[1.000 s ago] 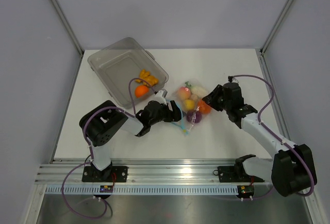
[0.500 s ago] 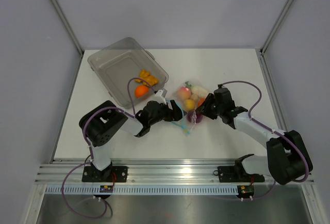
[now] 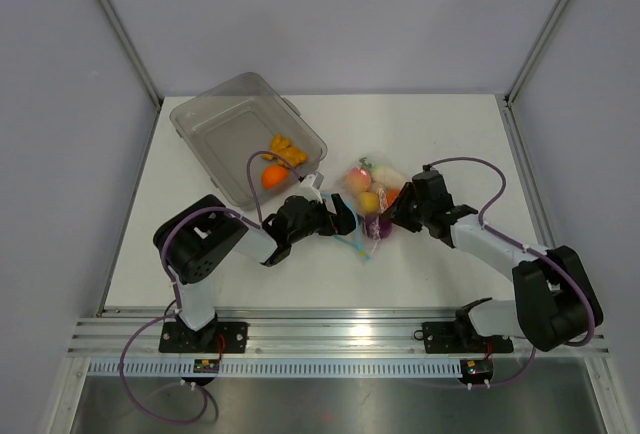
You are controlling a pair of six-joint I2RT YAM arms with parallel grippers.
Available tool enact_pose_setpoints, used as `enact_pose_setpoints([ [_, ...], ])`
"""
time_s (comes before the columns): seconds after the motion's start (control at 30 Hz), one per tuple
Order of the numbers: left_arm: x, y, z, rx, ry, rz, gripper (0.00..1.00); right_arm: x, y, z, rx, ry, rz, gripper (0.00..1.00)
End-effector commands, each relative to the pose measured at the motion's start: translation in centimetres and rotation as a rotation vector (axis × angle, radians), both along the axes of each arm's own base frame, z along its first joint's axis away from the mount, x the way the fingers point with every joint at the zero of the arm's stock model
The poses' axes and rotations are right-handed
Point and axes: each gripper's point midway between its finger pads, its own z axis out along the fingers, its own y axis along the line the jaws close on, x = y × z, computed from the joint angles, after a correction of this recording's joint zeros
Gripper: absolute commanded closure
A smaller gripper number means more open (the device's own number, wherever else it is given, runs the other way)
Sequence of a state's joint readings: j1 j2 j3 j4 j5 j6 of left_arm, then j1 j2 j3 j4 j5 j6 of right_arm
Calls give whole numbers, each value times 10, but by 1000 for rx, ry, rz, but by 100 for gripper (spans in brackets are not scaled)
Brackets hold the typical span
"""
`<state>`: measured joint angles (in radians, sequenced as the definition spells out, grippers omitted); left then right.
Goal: Open the zip-top bag and remove the fake food
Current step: Pick up the fake fruit from the zipper food storage bag.
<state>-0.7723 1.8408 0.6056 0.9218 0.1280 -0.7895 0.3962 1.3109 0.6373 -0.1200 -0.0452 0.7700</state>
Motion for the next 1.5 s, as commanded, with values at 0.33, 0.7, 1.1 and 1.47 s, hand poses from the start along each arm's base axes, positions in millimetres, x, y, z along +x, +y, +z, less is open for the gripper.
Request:
enact_pose_setpoints([
  [0.33,1,-10,25,-62,-59,-30,1,6,29,-11,101,41,55,60],
  [0.7,-8,-12,22,-77,-31,-44,1,10,43,-12,152,36,91,61],
  [1.1,-19,-25,14,-70,35,-83,1,10,55,-14,166,41,119,62],
  [1.47,-15,-26,-3,5,58,-79,7,11,55,-10,170,26,129,69],
])
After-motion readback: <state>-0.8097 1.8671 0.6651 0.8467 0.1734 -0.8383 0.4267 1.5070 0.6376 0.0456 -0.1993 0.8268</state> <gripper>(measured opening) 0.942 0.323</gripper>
